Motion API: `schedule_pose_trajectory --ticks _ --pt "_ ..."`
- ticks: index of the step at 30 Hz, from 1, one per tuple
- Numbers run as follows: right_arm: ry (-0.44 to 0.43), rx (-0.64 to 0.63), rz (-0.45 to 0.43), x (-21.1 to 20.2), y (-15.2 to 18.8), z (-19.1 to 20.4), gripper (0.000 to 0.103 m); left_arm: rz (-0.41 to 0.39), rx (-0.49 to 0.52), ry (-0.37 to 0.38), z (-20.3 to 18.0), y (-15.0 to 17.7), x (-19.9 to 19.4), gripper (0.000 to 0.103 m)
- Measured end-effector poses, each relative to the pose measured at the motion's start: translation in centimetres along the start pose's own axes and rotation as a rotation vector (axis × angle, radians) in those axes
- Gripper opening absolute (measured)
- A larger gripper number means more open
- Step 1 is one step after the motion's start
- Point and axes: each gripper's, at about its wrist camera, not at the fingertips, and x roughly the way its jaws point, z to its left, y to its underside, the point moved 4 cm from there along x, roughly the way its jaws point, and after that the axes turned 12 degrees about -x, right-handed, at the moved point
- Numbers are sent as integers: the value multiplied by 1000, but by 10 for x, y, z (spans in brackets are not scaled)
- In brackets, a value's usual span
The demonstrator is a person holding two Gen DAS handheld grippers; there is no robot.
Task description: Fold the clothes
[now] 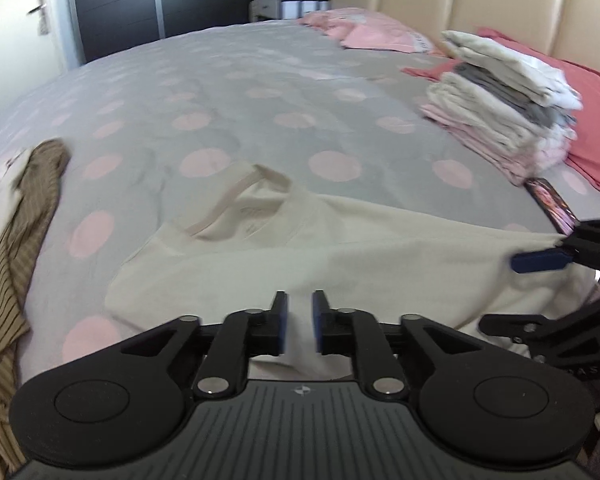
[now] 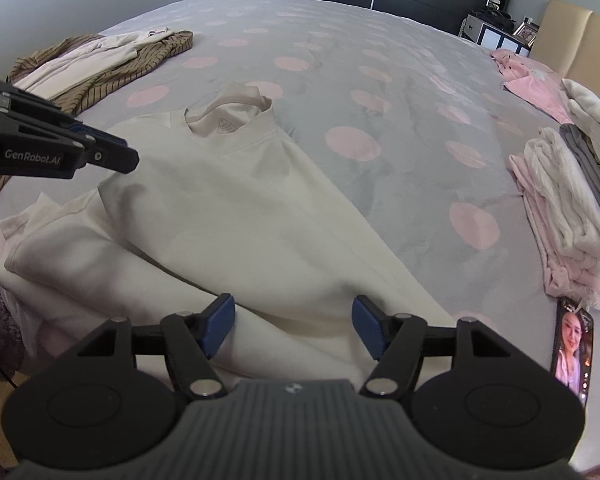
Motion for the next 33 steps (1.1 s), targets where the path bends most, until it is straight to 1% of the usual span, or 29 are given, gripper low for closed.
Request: schedule_pose_trajectory --ticks 2,7,8,10,13,14,16,18,19,20,21,22,23,26,28,32,33 --pt "-14 2 1 2 -1 2 74 -9 -48 -46 16 1 -1 54" --pt "-45 -10 11 9 -1 7 76 1 -251 -194 71 3 5 59" --pt "-49 -11 11 10 -1 8 76 7 -295 -210 82 4 8 60" --pt "-57 -13 12 13 -3 10 77 24 -388 -202 100 6 15 60" --pt "-68 -16 12 17 -5 12 77 44 -542 -123 118 5 30 60" --pt "-70 -20 12 18 -6 13 77 47 -563 -110 120 3 35 60" --pt "-74 -29 10 19 -8 15 77 48 -573 -99 122 0 45 59" --pt "-76 -33 10 20 -8 15 77 60 -551 -91 120 -3 54 47" --pt "-76 -33 10 20 -9 15 77 71 -538 -83 117 -4 58 30" --pt "-78 -31 10 21 -9 15 77 75 -521 -77 113 -5 60 20" --pt "-80 -27 10 21 -8 14 77 73 -498 -73 106 -6 60 17" --pt "-80 -23 10 21 -8 13 77 60 -462 -67 98 -8 59 7" --pt "-79 -19 10 21 -8 12 77 39 -416 -59 90 -11 55 1" --pt "-74 -8 10 21 -7 9 77 -53 -243 -34 55 -24 38 0" --pt "-71 2 8 20 -6 6 77 -97 -161 -2 32 -30 26 0" --pt "-64 15 8 18 -3 3 77 -117 -93 22 3 -34 14 0" --pt "-62 16 7 17 -2 2 77 -115 -94 19 1 -35 13 0"
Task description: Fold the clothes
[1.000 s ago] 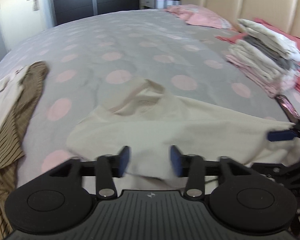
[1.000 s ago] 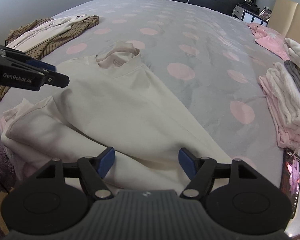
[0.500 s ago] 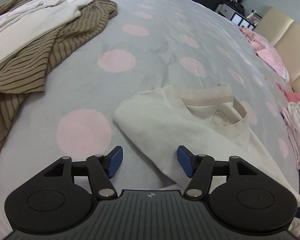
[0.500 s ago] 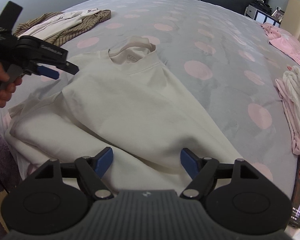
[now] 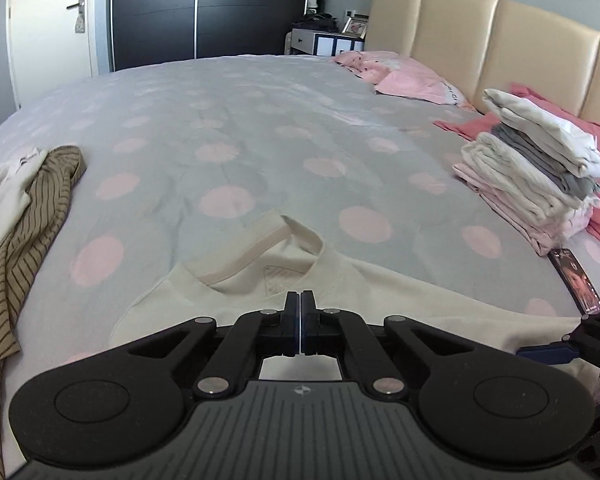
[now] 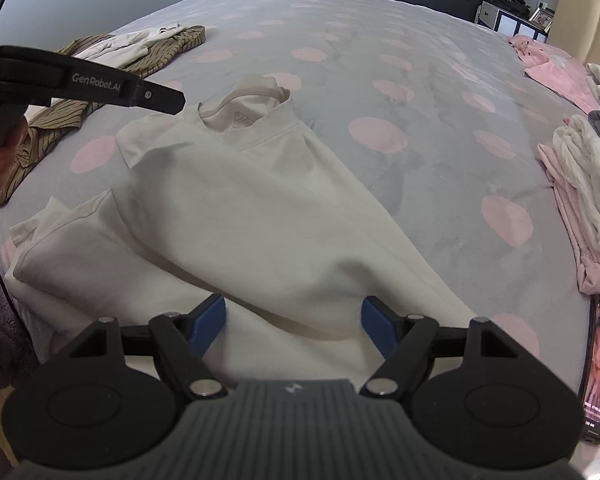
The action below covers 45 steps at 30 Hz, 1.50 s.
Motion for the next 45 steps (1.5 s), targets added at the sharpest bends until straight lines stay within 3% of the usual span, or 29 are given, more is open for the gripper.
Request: schedule_pose_trajectory --ticks 1,3,5,6,12,16,17,18,19,21,23,26,30,36,41,45 --pt "2 2 -1 -1 1 -1 77 6 -14 -10 2 0 0 0" --pt "6 10 -2 -3 2 -3 78 28 -78 -62 17 0 5 11" --pt "10 15 2 -3 3 -4 78 53 -160 -122 36 0 11 50" --pt "11 17 4 -2 4 -4 78 63 -212 -147 48 1 14 53" --pt "8 -1 2 -2 1 -2 78 174 -426 -215 97 16 39 60" --pt "1 -16 2 -1 -1 1 79 211 -477 -215 105 26 49 61" --pt "-1 -21 2 0 -2 2 79 208 -466 -205 104 26 51 54" --pt "-2 -25 3 0 -2 3 79 206 -444 -196 101 25 52 45" --pt "-1 -29 6 1 -2 3 79 205 -422 -191 97 25 53 27" --pt "3 -29 12 2 -2 2 79 200 -382 -180 90 24 54 18" --pt "7 -18 19 3 -1 0 79 187 -348 -173 85 22 53 2" --pt "16 -1 28 4 -1 -3 79 132 -272 -152 71 15 42 0" --pt "36 37 36 3 0 -13 79 52 -87 -80 27 6 21 0" --pt "56 131 47 0 3 -32 79 8 225 53 -45 23 -8 0" --pt "82 185 57 -2 7 -43 79 59 472 153 -95 63 -16 0" --pt "92 200 64 -3 9 -46 79 147 643 183 -115 98 -11 0"
